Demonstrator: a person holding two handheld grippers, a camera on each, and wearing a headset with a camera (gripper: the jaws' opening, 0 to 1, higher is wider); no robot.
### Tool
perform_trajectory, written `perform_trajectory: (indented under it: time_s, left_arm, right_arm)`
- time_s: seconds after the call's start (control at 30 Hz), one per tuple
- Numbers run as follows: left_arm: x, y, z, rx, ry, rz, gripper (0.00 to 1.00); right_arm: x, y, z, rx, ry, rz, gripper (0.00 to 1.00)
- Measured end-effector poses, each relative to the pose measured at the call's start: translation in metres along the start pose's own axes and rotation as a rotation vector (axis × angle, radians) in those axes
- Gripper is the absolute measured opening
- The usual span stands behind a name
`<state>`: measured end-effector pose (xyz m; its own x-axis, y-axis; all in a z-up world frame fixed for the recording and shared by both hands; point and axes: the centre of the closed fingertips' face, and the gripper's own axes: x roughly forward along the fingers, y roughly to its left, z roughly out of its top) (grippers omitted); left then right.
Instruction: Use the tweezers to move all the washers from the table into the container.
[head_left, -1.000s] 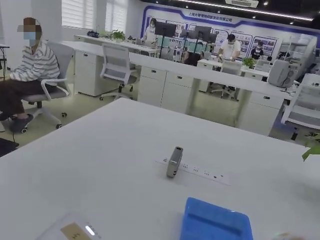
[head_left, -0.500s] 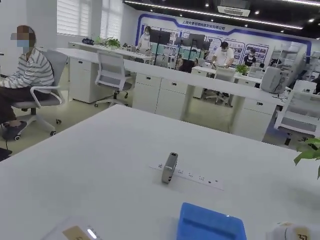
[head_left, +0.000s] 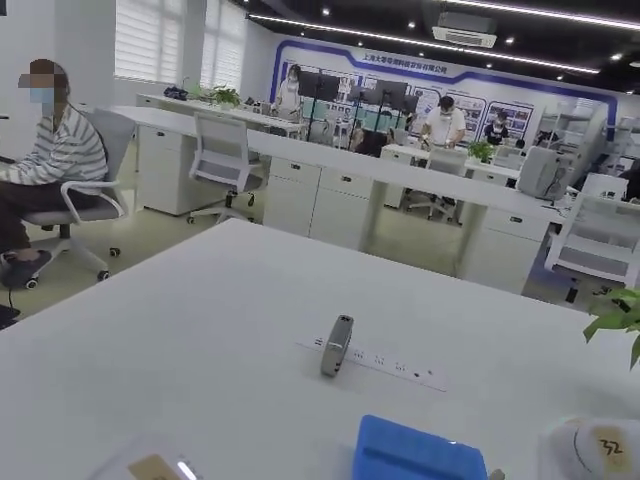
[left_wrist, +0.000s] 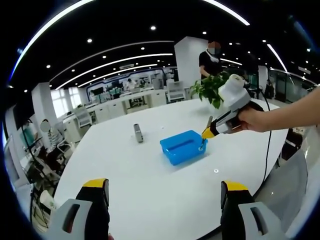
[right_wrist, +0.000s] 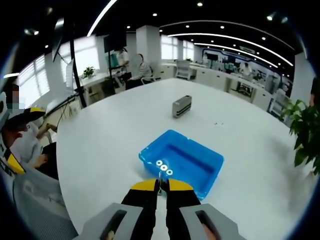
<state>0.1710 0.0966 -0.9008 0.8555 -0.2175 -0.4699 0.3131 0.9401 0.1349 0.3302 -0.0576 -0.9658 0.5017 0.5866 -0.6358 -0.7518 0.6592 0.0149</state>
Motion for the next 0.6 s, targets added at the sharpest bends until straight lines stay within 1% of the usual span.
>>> perform_trajectory:
  time_s: [0.07, 0.3, 0.47, 0.6]
  left_arm:
    - [0.0, 0.0, 0.0, -0.005, -0.003, -0.003, 0.95]
    - [0.001, 0.001, -0.003, -0.013, 0.007, -0.001, 0.95]
    - [0.003, 0.001, -0.004, -0.019, 0.009, -0.006, 0.95]
    - [0.004, 0.002, -0.007, -0.021, 0.013, -0.007, 0.95]
  right_arm:
    - [0.0, -0.002, 0.002, -0.002, -0.003, -0.003, 0.01]
    - [0.004, -0.009, 0.012, -0.016, -0.021, -0.022, 0.02]
    - [0.01, -0.013, 0.019, -0.012, -0.033, -0.034, 0.02]
    - [0.016, -0.018, 0.022, -0.013, -0.034, -0.041, 0.02]
